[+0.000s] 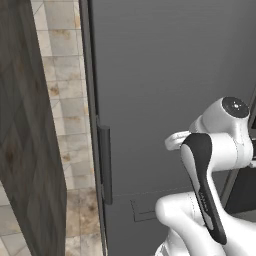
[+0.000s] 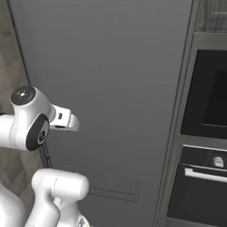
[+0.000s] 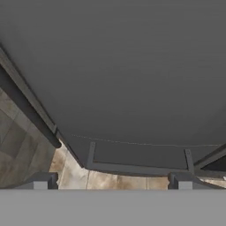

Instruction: Take the cupcake and donut from the fridge and place them on the empty tray on the dining counter.

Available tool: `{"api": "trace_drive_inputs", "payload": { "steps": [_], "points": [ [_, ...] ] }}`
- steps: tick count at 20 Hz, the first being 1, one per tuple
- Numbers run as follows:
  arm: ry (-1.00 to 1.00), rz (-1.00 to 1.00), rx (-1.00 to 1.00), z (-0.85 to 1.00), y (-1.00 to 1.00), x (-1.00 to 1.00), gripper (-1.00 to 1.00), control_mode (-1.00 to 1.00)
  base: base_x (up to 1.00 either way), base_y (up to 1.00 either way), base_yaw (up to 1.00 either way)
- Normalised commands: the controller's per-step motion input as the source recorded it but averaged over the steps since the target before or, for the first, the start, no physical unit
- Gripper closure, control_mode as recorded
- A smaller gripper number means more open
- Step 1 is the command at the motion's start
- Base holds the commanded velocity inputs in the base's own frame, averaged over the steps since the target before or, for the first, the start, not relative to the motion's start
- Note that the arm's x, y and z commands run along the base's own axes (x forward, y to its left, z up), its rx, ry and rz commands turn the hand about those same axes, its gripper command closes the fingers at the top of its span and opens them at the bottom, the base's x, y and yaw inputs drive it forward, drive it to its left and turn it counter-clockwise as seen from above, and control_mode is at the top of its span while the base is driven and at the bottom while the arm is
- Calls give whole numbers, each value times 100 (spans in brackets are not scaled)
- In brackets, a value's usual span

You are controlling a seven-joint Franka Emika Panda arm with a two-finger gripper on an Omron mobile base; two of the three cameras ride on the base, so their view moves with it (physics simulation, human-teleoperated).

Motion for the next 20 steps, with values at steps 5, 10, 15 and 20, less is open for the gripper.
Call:
{"api": "trace_drive_inputs", "payload": {
  "steps": [5, 10, 15, 20],
  "points": [
    [0, 0, 0, 0, 0, 0, -100, 100, -22, 1, 0],
    [0, 0, 0, 0, 0, 0, -100, 100, -40, 19, 0],
    [0, 0, 0, 0, 0, 0, -100, 100, -34, 46, 0],
    [0, 0, 0, 0, 0, 0, -100, 100, -30, 69, 0]
  ]
}}
